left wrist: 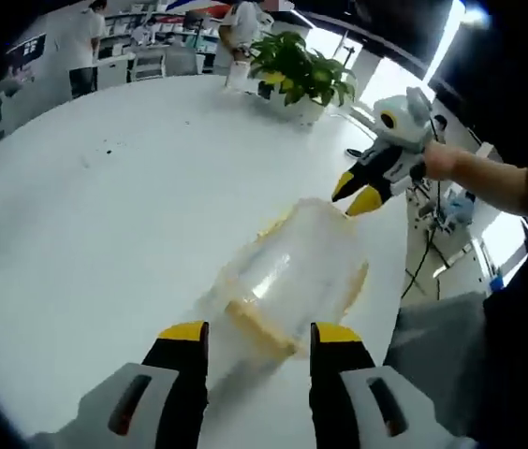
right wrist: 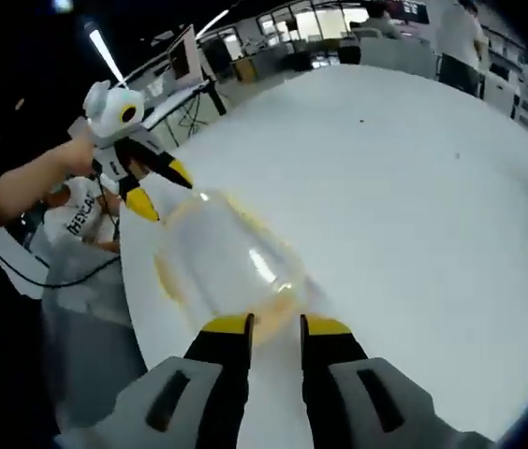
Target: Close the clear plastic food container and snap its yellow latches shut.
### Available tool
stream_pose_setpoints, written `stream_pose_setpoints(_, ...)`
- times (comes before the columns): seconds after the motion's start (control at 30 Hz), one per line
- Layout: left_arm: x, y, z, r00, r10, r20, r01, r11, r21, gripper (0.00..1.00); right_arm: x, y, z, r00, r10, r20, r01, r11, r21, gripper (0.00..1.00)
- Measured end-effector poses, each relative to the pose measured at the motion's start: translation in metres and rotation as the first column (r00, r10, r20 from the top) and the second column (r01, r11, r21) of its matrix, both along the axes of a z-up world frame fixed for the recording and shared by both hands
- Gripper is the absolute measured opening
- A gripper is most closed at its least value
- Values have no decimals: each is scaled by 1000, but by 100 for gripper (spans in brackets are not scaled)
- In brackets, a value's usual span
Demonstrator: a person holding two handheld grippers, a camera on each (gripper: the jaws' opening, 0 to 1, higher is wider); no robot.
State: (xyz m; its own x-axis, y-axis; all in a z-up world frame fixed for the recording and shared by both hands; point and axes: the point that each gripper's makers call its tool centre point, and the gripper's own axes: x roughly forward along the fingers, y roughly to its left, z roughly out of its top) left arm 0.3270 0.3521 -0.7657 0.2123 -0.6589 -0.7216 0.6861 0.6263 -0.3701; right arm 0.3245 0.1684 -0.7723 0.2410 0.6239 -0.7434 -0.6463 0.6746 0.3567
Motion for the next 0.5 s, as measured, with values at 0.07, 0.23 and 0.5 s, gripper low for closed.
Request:
stream_pose_setpoints(0.07, 1, -5, 3, 996, 77, -41, -80, 995, -59, 36, -1, 0, 0, 1000, -23, -7, 23, 1000, 12, 24)
stream_pose_setpoints(0.23, 6, -1, 0, 973, 205, -101, -215, 972, -99, 36, -2, 5, 2, 999, -51, -6, 51, 998, 40, 26)
stream_pose_setpoints(0.5, -7, -5, -7, 942, 279, -188, -301, 948, -103, 33, -5, 13, 2, 995, -93, -31, 95, 993, 67, 27)
